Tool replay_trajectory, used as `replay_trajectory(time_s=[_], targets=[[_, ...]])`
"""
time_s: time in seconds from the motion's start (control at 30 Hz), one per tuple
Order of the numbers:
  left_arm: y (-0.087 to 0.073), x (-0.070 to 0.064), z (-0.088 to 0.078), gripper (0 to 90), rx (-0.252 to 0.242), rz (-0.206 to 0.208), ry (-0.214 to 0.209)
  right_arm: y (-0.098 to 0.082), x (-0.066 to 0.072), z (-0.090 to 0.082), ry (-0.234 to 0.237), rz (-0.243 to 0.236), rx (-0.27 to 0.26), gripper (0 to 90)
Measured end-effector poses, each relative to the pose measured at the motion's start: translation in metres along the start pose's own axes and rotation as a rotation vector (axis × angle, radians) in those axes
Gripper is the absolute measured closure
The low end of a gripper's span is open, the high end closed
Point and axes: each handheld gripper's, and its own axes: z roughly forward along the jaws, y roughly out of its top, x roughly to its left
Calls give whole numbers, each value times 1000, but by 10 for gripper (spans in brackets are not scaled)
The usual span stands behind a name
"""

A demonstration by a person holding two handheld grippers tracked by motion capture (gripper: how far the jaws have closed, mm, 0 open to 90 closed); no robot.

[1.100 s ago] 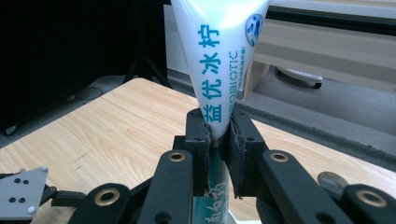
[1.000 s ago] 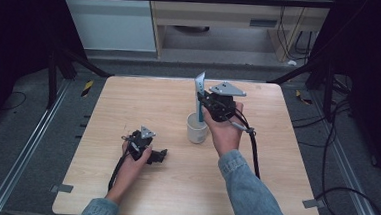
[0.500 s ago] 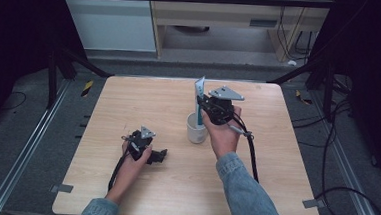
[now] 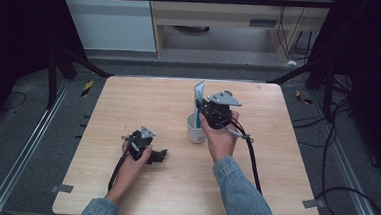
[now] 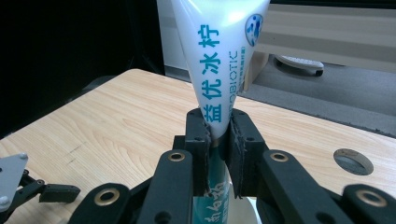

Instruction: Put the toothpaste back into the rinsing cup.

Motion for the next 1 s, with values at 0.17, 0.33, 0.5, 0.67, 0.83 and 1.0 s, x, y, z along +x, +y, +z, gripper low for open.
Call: replay_trajectory(time_s=[0.17, 0.33, 0.5, 0.67, 0.83, 1.0], targets=[[0, 0, 0, 0, 0, 0, 0, -7, -2, 3, -6, 10, 0, 793], [0, 0, 0, 0, 0, 0, 0, -13, -4, 6, -9, 22, 11, 793], [0, 0, 0, 0, 3, 4, 0, -16, -5, 8, -9, 30, 15, 793], [0, 0, 0, 0, 3, 3, 0, -21, -6, 11, -11, 39, 22, 792], [0, 0, 0, 0, 0, -1, 0, -26, -10, 13, -16, 55, 29, 792], [0, 0, 0, 0, 0, 0, 0, -30, -11, 16, -17, 65, 36, 792]])
